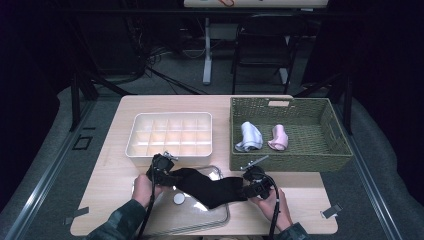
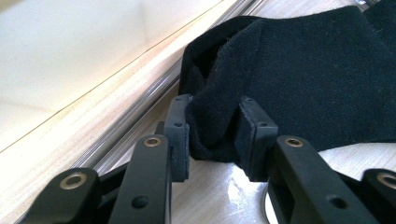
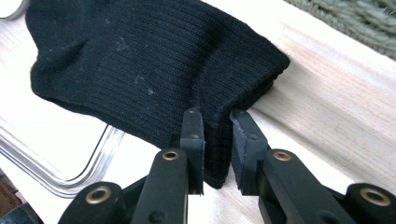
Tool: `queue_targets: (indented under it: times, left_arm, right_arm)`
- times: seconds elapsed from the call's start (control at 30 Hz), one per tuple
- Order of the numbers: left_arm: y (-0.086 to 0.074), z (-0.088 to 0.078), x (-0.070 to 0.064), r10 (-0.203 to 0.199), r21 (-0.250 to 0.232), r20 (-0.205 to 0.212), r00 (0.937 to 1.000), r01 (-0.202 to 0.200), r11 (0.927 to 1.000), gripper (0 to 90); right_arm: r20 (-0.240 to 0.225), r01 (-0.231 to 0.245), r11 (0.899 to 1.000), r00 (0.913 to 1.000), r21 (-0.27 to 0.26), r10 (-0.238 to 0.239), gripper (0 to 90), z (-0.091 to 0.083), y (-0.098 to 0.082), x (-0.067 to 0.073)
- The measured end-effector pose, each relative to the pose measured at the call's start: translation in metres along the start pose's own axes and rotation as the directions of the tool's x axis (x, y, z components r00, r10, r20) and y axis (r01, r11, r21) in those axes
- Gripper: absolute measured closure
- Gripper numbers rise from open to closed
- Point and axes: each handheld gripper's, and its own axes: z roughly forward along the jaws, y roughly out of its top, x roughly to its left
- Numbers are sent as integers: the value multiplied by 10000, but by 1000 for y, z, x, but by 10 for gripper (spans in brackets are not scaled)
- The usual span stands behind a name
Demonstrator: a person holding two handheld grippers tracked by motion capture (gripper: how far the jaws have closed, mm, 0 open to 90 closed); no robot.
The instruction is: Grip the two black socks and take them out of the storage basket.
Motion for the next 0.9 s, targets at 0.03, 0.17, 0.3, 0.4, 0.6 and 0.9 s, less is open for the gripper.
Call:
queue_targets:
  times: [0.03, 0.17, 0.3, 0.4, 0.6, 0.9]
  left_arm:
    - [0, 0, 0, -12, -14, 33, 10000, 13, 10000, 700]
    - [-2, 0, 2, -282, -120, 363, 9989, 287, 9995, 758]
    - [-1, 0, 2, -178, -129, 442, 9989, 184, 9997, 781]
    - [-1, -1, 0, -157, -190, 641, 9978, 169, 9997, 788]
    - [0, -3, -5, -10, -261, 773, 9970, 30, 9997, 790]
    - [0, -10, -4, -111, -481, 656, 9978, 143, 9987, 785]
  right_arm:
    - [-113, -53, 9999, 9999, -87, 52, 775, 0, 0, 0]
    - [17, 11, 9998, 10000, -189, -11, 778, -3, 0, -1]
    - [-22, 44, 9996, 10000, -281, -44, 778, -7, 0, -3]
    - [-25, 24, 9992, 10000, -406, -26, 778, -10, -1, -5]
    - [-28, -129, 9976, 9999, -679, 128, 778, -19, -2, -10]
    - [-294, -80, 9976, 9995, -681, 60, 773, -22, -2, -10]
